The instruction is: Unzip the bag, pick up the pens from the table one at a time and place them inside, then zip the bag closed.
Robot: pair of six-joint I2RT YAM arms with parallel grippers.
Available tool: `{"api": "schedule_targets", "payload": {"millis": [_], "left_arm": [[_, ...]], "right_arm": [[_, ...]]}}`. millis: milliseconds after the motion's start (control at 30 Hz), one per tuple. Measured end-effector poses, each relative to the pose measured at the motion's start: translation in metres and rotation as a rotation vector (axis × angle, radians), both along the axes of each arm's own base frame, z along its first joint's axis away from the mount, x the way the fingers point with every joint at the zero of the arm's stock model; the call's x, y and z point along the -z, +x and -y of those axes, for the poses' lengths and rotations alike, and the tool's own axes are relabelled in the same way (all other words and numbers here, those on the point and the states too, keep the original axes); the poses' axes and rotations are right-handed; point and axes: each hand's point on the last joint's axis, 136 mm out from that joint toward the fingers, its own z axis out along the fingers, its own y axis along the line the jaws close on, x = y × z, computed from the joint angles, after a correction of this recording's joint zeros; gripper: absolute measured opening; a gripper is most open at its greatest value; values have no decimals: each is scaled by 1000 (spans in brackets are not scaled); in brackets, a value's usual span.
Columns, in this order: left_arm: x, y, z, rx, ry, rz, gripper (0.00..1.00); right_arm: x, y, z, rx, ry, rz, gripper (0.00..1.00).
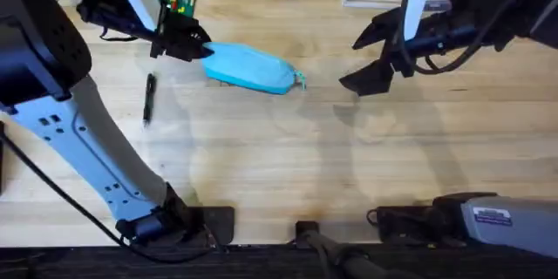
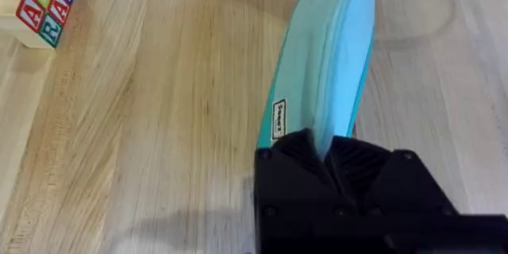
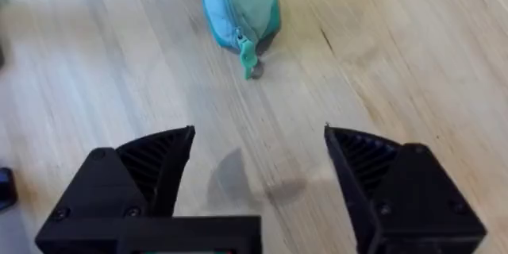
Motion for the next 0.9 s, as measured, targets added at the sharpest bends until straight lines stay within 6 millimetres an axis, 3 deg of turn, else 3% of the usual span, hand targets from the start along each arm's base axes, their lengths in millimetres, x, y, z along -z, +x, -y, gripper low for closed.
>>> {"api": "schedule_targets", "payload": {"millis": [600,900], "left_arm": [[0,0,0,0,0,0,42],[0,0,0,0,0,0,42]], "right_arm": [[27,7,-15,-44,75,-89,997],[30,-2,-37,-110,96,-103,997]]}}
